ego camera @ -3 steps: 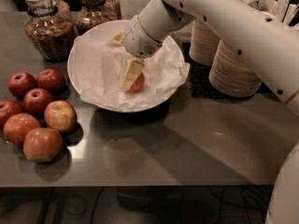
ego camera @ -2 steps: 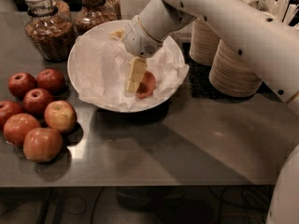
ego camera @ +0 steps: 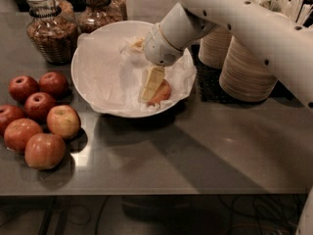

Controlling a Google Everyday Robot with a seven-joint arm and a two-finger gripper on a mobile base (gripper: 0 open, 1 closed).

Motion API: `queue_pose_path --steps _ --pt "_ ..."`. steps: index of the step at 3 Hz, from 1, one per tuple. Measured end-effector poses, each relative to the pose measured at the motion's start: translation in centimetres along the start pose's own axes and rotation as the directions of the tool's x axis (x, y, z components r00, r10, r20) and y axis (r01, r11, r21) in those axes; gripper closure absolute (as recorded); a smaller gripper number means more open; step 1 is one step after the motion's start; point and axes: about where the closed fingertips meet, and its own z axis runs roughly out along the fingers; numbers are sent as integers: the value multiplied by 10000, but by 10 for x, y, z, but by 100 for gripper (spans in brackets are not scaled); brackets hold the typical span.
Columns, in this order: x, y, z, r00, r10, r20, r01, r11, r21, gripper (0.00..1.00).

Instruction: Pick apple from white bowl

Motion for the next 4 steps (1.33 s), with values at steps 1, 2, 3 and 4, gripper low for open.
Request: queue_pose_path --steps 1,2,3,4 --pt "29 12 -12 9971 673 -346 -661 9973 327 40" --pt "44 19 -26 9928 1034 -602 -994 9929 655 40" --pt "49 20 -32 9913 1126 -689 -1071 9911 791 20" --pt "49 20 -32 9913 1125 -689 -1070 9911 790 0"
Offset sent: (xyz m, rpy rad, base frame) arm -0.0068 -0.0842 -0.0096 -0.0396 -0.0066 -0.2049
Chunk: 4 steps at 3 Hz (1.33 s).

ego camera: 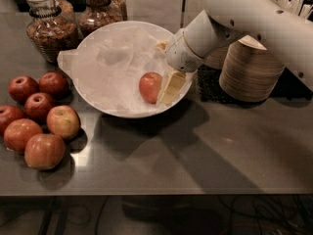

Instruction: Pick apple from white bowl

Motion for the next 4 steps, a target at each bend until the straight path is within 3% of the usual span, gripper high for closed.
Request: queue_pose_path --steps 2,4 --pt "-6 -1 8 9999 -127 55 128 9998 -166 0" --pt "-11 -2 14 9996 -266 102 269 9991 -333 8"
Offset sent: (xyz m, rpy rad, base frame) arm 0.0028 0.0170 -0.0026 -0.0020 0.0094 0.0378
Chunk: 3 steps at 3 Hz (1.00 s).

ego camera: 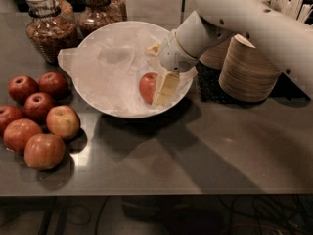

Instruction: Pick apple from white bowl

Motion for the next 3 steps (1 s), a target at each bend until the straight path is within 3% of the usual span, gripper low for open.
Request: queue_pose_path --steps 1,3 --pt "0 0 0 10000 0 0 0 10000 -1 27" --pt "0 0 0 10000 -1 0 1 10000 -2 73"
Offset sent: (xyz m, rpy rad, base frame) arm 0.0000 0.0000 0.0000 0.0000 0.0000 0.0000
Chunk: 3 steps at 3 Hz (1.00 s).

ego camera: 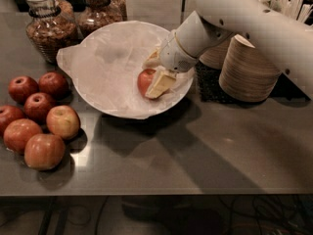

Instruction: Pick apple from white bowl

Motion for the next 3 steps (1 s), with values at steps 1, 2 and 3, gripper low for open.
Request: queue_pose_path --steps 1,2,3 --pt "0 0 0 10000 0 0 0 10000 0 96" --pt "0 0 0 10000 0 1 0 10000 -2 100" --pt "-1 0 1 10000 -6 39 6 10000 -24 100"
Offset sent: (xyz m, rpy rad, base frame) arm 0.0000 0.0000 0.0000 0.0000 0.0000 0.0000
